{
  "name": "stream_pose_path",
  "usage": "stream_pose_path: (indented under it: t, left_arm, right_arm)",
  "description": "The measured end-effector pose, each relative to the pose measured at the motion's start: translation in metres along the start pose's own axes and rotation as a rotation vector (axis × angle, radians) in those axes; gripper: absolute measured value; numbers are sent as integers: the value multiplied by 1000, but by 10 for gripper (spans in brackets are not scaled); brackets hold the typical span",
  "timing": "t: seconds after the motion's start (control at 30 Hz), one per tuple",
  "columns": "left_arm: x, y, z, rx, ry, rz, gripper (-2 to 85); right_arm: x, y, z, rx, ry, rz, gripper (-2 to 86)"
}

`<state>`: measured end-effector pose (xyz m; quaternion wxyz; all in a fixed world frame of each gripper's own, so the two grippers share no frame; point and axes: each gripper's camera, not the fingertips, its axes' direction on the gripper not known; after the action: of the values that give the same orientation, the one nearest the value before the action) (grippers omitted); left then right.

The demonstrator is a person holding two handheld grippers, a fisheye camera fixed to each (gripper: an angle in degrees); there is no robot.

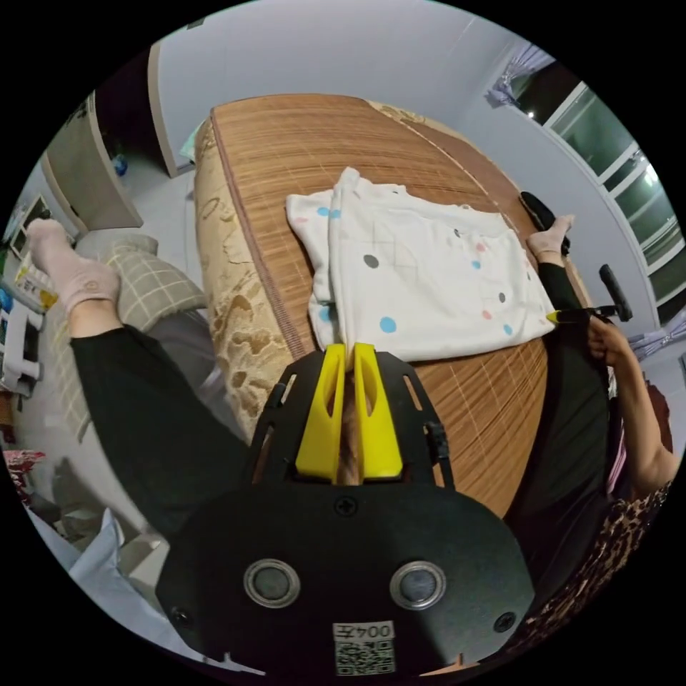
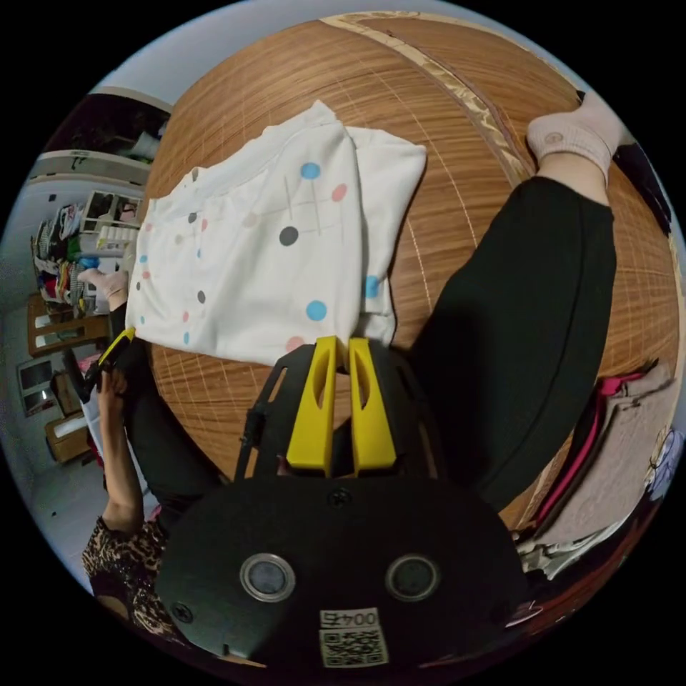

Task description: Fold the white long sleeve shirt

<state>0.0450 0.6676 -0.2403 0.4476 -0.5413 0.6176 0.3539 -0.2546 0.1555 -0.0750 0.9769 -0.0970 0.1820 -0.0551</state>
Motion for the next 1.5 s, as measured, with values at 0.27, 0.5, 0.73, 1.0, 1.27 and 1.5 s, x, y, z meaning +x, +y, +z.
stream_pose_path:
  t: [0.27, 0.5, 0.73, 1.0, 1.27, 1.5]
  left_arm:
    - [-2, 3, -17, 61, -21, -57, 16]
    - [39, -33, -23, 243, -27, 47, 16]
    - [87, -111, 14, 245, -108, 133, 28]
    - [105, -167, 52, 213, -170, 202, 63]
    - [106, -195, 96, 144, -185, 210, 85]
    - [113, -200, 99, 195, -213, 240, 77]
  right_arm:
    - [-9, 35, -46, 380, 34, -74, 57]
    - [-27, 2, -51, 657, -25, -250, 82]
    - [-19, -69, -15, 565, 0, -272, 102]
    - [-35, -95, 9, 452, 17, -380, 110]
    - [-50, -111, 33, 375, 105, -417, 93]
    - [-46, -119, 37, 402, 109, -366, 96]
